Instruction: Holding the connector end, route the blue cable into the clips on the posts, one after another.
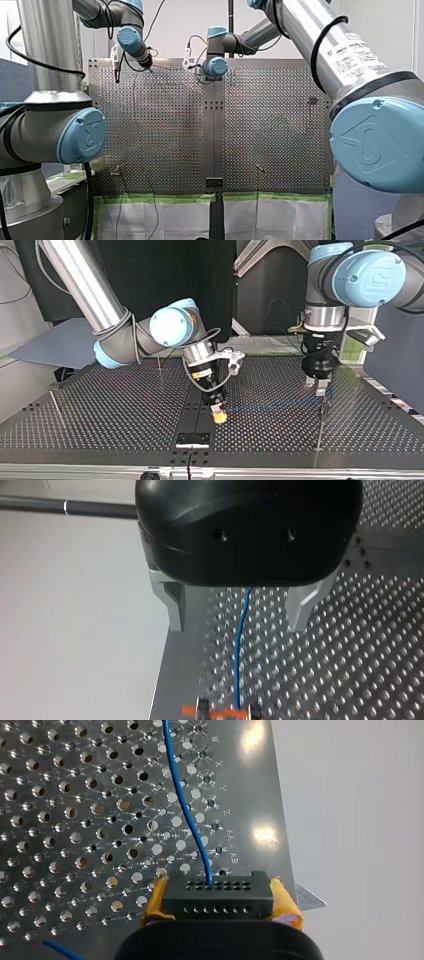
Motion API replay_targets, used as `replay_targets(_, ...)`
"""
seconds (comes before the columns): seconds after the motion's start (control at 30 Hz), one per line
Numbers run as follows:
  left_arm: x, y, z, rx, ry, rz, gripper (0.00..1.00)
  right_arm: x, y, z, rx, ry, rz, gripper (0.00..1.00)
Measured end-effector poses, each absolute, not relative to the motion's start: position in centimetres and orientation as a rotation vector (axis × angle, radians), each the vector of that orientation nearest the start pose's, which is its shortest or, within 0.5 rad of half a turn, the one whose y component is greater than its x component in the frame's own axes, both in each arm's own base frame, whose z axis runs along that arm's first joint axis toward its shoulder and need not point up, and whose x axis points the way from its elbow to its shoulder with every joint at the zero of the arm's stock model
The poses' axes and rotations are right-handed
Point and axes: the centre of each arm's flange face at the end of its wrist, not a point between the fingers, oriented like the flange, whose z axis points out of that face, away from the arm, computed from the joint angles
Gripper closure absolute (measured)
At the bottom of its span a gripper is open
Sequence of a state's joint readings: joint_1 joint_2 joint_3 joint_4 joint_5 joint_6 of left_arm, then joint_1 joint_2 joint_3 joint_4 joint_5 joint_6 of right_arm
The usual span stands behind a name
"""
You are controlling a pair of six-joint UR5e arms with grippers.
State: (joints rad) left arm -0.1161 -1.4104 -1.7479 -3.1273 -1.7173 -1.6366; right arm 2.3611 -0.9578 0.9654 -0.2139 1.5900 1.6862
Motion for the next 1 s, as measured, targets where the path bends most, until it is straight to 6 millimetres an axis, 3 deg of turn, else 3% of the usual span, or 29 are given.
replay_targets(0.27,41.1,-18.3,47.0,-0.006,1.586,-0.089,0.02,62.9,-43.7,43.0,1.530,-0.758,1.983,1.00)
replay_targets(0.57,43.8,-19.2,47.5,-0.011,1.579,-0.076,0.02,63.0,-43.6,43.0,1.530,-0.756,1.984,1.00)
replay_targets(0.83,46.2,-19.8,46.2,-0.011,1.588,-0.076,0.02,62.9,-43.7,43.1,1.527,-0.756,1.983,1.00)
replay_targets(1.0,47.2,-20.0,46.5,-0.036,1.556,-0.086,0.02,62.9,-43.7,43.1,1.526,-0.756,1.982,1.00)
